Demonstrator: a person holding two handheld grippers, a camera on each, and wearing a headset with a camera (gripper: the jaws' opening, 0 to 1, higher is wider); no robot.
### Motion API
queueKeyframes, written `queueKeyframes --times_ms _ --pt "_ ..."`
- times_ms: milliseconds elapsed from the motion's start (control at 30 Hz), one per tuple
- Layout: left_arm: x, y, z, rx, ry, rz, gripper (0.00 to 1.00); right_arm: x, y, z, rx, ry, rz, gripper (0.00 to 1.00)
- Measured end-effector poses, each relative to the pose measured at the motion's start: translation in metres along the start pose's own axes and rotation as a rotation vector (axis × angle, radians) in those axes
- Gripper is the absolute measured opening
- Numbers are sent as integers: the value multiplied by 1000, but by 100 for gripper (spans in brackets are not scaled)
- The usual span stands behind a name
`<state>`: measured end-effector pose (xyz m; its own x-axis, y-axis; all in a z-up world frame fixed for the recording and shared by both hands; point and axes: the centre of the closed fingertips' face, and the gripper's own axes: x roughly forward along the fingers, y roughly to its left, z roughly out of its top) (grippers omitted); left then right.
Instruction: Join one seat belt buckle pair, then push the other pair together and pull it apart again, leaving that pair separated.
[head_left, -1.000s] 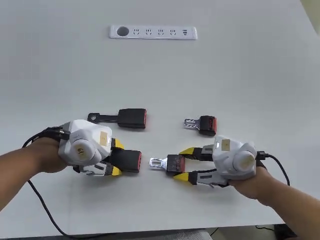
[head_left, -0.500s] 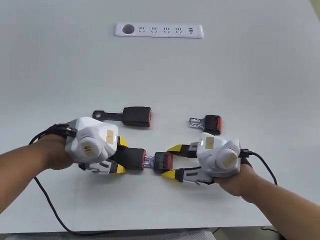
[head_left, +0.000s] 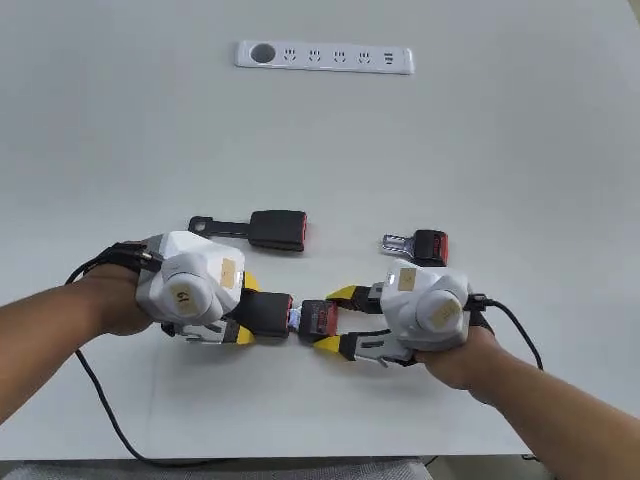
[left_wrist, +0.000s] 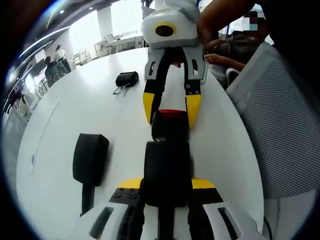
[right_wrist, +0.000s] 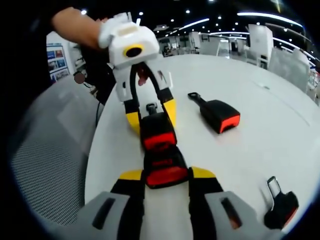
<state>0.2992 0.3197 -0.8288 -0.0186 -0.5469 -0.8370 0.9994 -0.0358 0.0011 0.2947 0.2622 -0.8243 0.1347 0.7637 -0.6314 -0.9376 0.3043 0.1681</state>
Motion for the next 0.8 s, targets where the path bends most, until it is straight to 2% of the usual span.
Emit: queueKeyframes --times_ms 67,100,300,800 --pt "0 1 -1 0 -1 -3 34 -1 2 -2 -5 31 1 33" --pt "0 1 -1 0 -3 -3 34 -1 0 -1 13 16 -6 33" --pt "0 2 -1 -1 -17 -4 34 0 0 -1 28 15 -20 33" --pt "1 1 0 -9 -17 -4 34 1 -2 -2 21 27 -25 34"
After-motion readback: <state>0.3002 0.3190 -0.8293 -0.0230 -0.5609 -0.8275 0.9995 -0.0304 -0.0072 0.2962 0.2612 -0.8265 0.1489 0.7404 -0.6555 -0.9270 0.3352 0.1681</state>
